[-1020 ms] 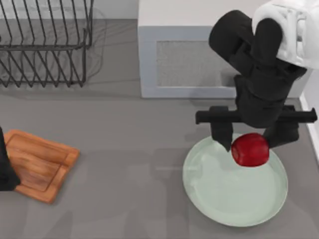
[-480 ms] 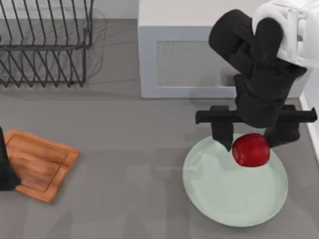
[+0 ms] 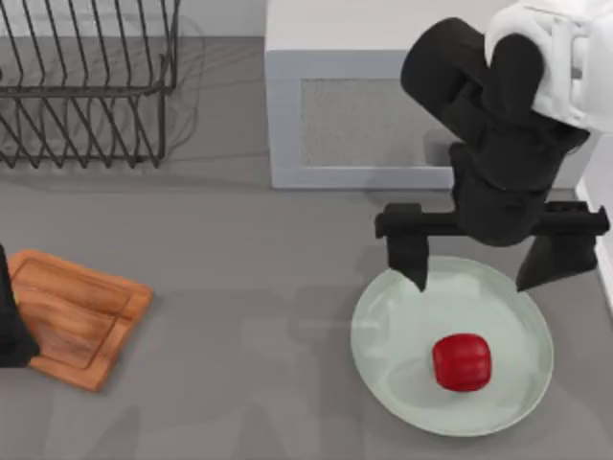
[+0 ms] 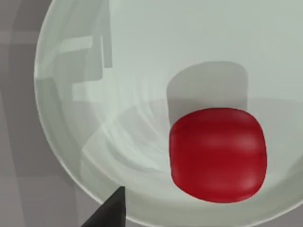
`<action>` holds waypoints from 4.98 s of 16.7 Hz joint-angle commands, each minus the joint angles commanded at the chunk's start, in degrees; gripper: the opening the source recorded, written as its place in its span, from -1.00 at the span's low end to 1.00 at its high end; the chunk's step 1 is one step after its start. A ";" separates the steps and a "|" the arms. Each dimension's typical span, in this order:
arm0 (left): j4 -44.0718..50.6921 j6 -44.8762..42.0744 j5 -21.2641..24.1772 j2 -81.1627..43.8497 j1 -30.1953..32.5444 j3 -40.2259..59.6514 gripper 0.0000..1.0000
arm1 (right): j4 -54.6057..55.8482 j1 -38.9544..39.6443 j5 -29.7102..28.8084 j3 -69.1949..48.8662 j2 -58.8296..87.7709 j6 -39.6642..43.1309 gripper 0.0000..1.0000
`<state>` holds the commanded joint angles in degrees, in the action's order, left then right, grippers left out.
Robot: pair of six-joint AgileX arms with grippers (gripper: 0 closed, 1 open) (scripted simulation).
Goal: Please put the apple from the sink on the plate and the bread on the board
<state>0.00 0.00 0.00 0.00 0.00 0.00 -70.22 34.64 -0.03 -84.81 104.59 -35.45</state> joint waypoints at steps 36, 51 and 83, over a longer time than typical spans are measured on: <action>0.00 0.00 0.00 0.00 0.00 0.00 1.00 | 70.22 -34.64 0.03 84.81 -104.59 35.45 1.00; 29.07 -7.56 0.69 -45.65 -4.34 32.40 1.00 | 70.22 -34.64 0.03 84.81 -104.59 35.45 1.00; 44.98 -15.92 1.64 -103.74 -8.62 58.76 1.00 | 70.22 -34.64 0.03 84.81 -104.59 35.45 1.00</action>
<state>44.98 -15.92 1.64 -103.74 -8.62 58.76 0.00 0.00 0.00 0.00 0.00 0.00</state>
